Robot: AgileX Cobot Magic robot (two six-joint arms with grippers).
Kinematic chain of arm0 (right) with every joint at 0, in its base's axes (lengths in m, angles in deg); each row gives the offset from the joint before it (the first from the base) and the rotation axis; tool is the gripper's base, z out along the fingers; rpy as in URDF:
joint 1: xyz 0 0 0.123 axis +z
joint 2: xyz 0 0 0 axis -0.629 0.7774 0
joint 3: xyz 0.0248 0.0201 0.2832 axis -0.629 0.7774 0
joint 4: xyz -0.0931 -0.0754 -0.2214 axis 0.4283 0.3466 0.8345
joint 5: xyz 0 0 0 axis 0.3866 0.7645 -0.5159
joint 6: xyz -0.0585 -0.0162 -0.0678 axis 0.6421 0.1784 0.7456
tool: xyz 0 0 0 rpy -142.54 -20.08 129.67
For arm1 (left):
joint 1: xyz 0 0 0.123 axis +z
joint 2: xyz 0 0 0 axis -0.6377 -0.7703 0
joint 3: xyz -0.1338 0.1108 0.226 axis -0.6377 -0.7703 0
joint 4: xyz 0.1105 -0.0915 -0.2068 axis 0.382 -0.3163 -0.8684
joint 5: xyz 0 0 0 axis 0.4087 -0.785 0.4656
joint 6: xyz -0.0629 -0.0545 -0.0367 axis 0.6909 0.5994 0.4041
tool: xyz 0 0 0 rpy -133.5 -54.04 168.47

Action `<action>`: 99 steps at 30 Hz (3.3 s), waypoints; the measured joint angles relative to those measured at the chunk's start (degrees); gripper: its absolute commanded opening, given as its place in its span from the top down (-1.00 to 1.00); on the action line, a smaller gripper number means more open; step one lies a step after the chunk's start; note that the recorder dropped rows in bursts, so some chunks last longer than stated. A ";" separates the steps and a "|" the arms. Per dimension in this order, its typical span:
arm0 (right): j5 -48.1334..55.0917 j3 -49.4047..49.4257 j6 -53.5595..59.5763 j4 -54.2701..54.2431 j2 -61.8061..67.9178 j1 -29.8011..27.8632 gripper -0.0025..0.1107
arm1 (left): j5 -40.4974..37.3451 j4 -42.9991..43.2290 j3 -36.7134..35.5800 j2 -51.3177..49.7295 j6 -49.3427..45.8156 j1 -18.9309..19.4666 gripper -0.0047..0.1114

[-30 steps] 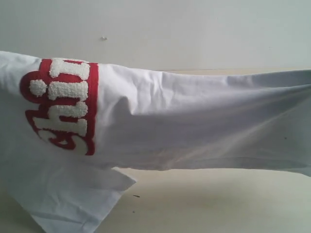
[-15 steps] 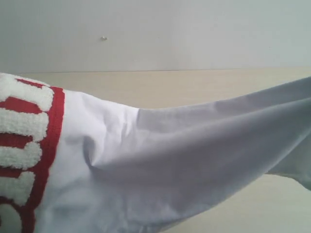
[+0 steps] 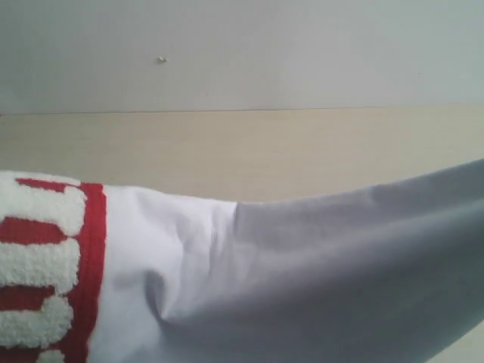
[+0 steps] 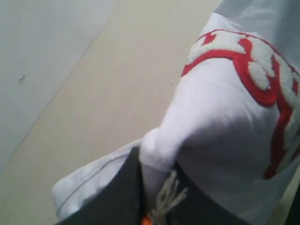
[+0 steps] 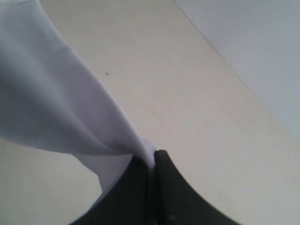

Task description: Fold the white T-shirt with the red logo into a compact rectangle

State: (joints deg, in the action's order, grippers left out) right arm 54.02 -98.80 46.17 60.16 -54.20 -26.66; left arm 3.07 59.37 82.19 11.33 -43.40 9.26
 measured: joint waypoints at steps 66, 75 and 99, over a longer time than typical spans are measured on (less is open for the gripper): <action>-36.42 2.97 -88.26 86.10 75.65 2.96 0.11 | 79.60 16.41 -11.75 -66.20 11.14 25.18 0.66; -39.08 2.97 -73.43 56.51 66.35 2.96 0.96 | 51.10 15.35 -12.32 -58.18 26.85 25.18 0.92; -32.66 5.23 -7.88 -11.29 63.86 2.96 0.96 | 19.12 1.08 -24.03 -50.01 24.67 25.18 0.08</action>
State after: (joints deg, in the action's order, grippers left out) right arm 21.37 -93.58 38.28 48.86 9.66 -23.70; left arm 22.19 60.44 58.16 -38.68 -18.73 34.44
